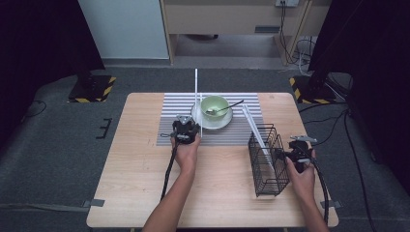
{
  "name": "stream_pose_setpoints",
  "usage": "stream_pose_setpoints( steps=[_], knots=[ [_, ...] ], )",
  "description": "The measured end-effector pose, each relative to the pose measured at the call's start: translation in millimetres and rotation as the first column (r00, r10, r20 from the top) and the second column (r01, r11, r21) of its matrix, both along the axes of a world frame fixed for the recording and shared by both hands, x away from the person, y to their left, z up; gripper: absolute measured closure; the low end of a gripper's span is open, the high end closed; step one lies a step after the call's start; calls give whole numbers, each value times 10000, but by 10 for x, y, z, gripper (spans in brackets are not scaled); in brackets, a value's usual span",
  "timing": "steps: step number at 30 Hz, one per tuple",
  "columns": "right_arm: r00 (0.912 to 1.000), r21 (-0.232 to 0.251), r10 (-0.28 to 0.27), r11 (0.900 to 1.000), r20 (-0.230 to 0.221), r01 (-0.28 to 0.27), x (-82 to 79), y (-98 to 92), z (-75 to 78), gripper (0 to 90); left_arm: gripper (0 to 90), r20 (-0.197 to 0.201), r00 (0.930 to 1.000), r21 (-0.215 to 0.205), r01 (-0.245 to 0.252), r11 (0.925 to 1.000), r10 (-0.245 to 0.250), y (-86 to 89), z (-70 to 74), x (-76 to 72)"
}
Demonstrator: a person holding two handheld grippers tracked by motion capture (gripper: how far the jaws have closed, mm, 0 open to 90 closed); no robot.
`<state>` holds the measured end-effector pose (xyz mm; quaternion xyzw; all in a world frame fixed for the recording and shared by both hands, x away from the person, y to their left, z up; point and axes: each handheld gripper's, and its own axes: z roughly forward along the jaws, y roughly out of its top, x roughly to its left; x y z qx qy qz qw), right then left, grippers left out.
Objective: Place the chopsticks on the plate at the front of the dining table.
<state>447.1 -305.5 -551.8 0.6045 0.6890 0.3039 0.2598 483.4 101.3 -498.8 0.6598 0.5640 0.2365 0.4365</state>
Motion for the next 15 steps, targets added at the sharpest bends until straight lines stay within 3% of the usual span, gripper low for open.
stream_pose_setpoints(
  steps=[15],
  knots=[
    [10000, 2, -2, 10000, -2, 2, 0, 0, 0, 64, 860, -93, 9999, 19, -54, 10000, 55, 36, -43, -6]
  ],
)
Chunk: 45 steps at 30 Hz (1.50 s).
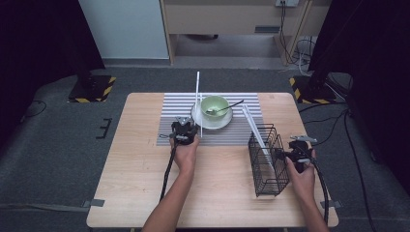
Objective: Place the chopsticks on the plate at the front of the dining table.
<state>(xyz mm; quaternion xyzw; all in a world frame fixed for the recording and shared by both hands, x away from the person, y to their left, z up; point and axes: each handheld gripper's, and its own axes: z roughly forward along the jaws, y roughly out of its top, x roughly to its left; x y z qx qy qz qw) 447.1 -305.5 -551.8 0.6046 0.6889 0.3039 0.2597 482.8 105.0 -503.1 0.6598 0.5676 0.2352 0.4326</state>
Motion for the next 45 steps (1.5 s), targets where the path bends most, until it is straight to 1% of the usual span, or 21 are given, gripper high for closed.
stream_pose_setpoints(
  steps=[18, 25, 28, 31, 36, 41, 42, 45],
  knots=[
    [10000, -3, -8, 10000, -3, 8, 0, 2, 0, 63, 860, -55, 9999, 16, -124, 9999, 124, 48, -36, -1],
    [10000, -3, -7, 10000, -1, 7, 0, 3, 0, 62, 860, -162, 9996, 20, -234, 9997, 235, 62, -51, 4],
    [10000, -2, -9, 10000, -2, 9, 0, 3, 0, 62, 861, -195, 9994, 45, -296, 9996, 297, 57, -58, 5],
    [10000, -3, -5, 10000, -1, 5, 0, 3, 0, 62, 860, -261, 9993, 174, -256, 9995, 260, 47, -78, 3],
    [10000, 0, -7, 10000, -3, 7, 0, 3, 0, 62, 860, -352, 9986, 88, -381, 9992, 384, 69, -117, 3],
    [10000, 0, -7, 10000, -4, 7, 0, 3, 0, 62, 860, -406, 9981, 52, -452, 9990, 454, 91, -125, 11],
    [10000, 0, -4, 10000, -7, 4, 1, 3, 0, 61, 860, -455, 9977, -34, -508, 9987, 506, 99, -134, 20],
    [10000, 1, -1, 10000, -12, 1, 1, 3, 0, 60, 860, -526, 9970, -117, -576, 9983, 569, 103, -144, 29]
  ],
)
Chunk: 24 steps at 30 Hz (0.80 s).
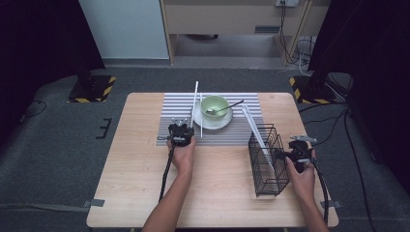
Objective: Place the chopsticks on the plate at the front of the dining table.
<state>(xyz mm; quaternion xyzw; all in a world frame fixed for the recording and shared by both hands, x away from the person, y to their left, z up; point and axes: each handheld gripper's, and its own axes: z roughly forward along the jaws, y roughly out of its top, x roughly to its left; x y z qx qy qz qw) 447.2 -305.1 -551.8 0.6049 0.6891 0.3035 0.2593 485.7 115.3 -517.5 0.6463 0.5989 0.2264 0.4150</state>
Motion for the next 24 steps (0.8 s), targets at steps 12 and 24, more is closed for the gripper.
stream_pose_setpoints(
  steps=[12, 24],
  knots=[
    [10000, -4, 5, 10000, 0, -5, 0, 0, 0, 60, 859, -143, 9999, 11, -12, 10000, 12, -1, -22, 8],
    [10000, 0, 2, 10000, -2, -2, 0, 0, 0, 60, 857, -277, 9996, 6, -79, 10000, 79, -22, -56, 12]
  ],
)
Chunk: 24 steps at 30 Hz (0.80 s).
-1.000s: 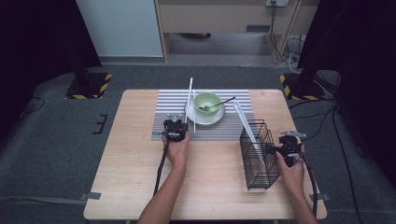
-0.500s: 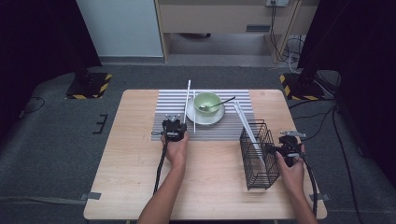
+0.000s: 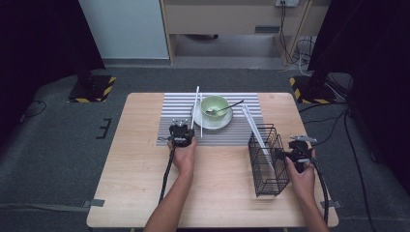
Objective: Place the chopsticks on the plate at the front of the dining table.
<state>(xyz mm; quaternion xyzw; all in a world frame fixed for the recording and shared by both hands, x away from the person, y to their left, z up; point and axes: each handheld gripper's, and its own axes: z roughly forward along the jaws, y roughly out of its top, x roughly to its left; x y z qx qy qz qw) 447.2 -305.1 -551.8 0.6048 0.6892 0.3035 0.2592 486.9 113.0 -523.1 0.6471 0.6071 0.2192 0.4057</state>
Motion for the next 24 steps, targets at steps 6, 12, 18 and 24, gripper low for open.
stream_pose_setpoints(
  steps=[6, 12, 18, 24],
  knots=[
    [10000, 0, 0, 10000, 1, 0, 0, 0, 0, 60, 857, -34, 10000, -17, 13, 10000, -13, 1, -16, 0],
    [10000, -1, 4, 10000, 2, -4, 0, 0, 0, 60, 856, -13, 10000, -6, -2, 10000, 2, -1, -12, -3],
    [10000, -1, 1, 10000, 0, -1, 0, 0, 0, 60, 857, -11, 10000, 46, 5, 10000, -4, 0, -10, -4],
    [10000, 0, 1, 10000, 1, -1, 0, 0, 0, 60, 857, 12, 10000, 47, -41, 10000, 41, -11, -12, -5]
  ],
)
